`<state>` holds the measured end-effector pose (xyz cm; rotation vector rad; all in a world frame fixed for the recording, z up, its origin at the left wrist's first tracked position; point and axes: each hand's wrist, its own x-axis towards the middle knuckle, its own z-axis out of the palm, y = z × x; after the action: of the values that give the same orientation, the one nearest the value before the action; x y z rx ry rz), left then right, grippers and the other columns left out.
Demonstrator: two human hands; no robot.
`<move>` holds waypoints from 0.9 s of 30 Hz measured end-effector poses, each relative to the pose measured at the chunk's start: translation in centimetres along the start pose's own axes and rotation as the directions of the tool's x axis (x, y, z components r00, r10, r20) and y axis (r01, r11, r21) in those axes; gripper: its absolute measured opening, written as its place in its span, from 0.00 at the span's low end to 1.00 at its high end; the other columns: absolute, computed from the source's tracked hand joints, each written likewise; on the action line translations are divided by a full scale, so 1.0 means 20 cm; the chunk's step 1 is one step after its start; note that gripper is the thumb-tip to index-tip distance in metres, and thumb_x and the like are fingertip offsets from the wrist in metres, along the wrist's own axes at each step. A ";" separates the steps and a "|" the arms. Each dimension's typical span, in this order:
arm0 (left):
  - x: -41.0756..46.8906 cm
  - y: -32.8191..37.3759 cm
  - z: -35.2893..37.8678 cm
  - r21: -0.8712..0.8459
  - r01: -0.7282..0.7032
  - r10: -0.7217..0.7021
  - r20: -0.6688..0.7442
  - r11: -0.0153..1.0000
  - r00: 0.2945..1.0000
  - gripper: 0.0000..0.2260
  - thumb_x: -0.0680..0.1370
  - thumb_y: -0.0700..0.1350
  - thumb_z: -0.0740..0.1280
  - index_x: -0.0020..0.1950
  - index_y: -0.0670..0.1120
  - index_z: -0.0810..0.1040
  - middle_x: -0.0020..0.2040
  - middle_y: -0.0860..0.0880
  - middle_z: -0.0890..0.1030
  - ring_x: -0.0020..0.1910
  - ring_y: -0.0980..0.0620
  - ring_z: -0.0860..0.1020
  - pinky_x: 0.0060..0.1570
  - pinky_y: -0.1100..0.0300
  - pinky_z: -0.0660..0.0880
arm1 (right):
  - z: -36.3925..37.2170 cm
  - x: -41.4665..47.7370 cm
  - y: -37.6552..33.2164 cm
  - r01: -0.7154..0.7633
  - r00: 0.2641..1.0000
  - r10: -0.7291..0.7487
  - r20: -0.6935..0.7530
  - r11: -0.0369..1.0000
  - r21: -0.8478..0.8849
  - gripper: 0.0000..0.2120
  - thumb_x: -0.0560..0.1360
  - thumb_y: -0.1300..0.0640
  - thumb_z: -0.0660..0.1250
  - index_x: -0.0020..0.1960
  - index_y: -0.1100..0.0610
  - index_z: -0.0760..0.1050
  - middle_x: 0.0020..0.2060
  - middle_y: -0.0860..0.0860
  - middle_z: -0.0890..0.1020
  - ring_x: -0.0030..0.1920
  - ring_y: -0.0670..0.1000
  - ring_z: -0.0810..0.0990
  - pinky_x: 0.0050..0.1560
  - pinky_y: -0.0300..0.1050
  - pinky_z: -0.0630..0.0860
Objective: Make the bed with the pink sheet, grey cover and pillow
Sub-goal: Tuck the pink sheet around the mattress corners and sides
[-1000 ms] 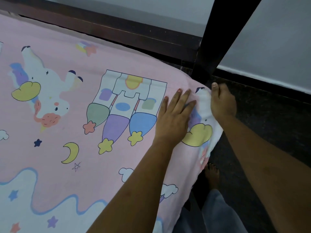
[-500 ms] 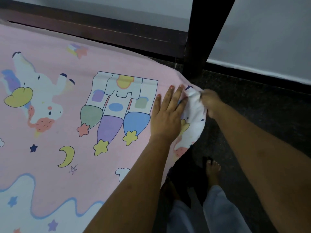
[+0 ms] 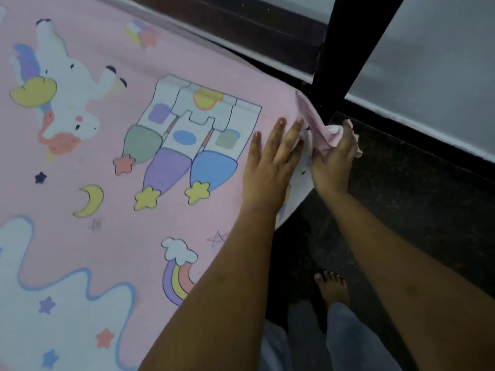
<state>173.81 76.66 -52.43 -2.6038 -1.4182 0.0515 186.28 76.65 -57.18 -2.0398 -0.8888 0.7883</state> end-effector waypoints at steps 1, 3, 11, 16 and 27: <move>0.01 0.00 0.00 0.008 0.005 -0.005 -0.002 1.000 1.000 0.29 0.75 0.44 0.56 0.77 0.50 0.57 0.79 0.48 0.50 0.77 0.43 0.51 0.72 0.41 0.52 | 0.00 -0.04 0.01 0.035 0.999 -0.035 -0.004 0.999 -0.020 0.36 0.73 0.67 0.66 0.76 0.56 0.53 0.74 0.60 0.55 0.74 0.59 0.57 0.70 0.47 0.62; 0.02 0.01 0.02 0.035 0.018 -0.018 -0.011 0.999 1.000 0.29 0.75 0.45 0.57 0.77 0.51 0.56 0.79 0.48 0.50 0.77 0.43 0.50 0.72 0.41 0.52 | -0.02 -0.09 0.03 0.129 0.991 -0.130 -0.032 0.991 -0.038 0.39 0.71 0.67 0.69 0.77 0.55 0.53 0.74 0.60 0.55 0.74 0.60 0.56 0.70 0.51 0.63; 0.02 0.00 0.03 0.039 0.031 -0.026 -0.122 0.999 0.992 0.27 0.74 0.46 0.54 0.74 0.51 0.63 0.78 0.48 0.54 0.76 0.43 0.54 0.71 0.41 0.56 | 0.05 0.00 0.17 0.286 0.955 -0.296 0.005 0.919 -0.270 0.40 0.69 0.54 0.72 0.76 0.55 0.56 0.67 0.59 0.67 0.68 0.61 0.63 0.67 0.57 0.63; 0.02 -0.01 0.10 0.014 -0.003 0.005 -0.176 1.000 0.984 0.27 0.72 0.46 0.56 0.72 0.50 0.67 0.78 0.46 0.54 0.76 0.42 0.53 0.71 0.41 0.54 | 0.08 0.15 0.19 0.181 0.983 -0.181 0.024 0.950 -0.254 0.28 0.72 0.49 0.69 0.67 0.55 0.65 0.53 0.57 0.80 0.55 0.61 0.78 0.54 0.53 0.74; 0.00 -0.01 0.15 0.103 -0.001 0.029 -0.269 0.995 0.963 0.35 0.68 0.50 0.73 0.72 0.54 0.63 0.77 0.48 0.38 0.76 0.45 0.39 0.71 0.46 0.42 | 0.03 0.13 0.31 0.512 0.852 -0.509 0.123 0.859 0.011 0.17 0.76 0.61 0.65 0.63 0.50 0.73 0.43 0.46 0.80 0.43 0.49 0.80 0.37 0.43 0.74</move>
<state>173.37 77.22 -55.34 -2.4273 -1.2658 -0.2158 189.29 76.15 -63.22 -1.6606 -1.4392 0.6042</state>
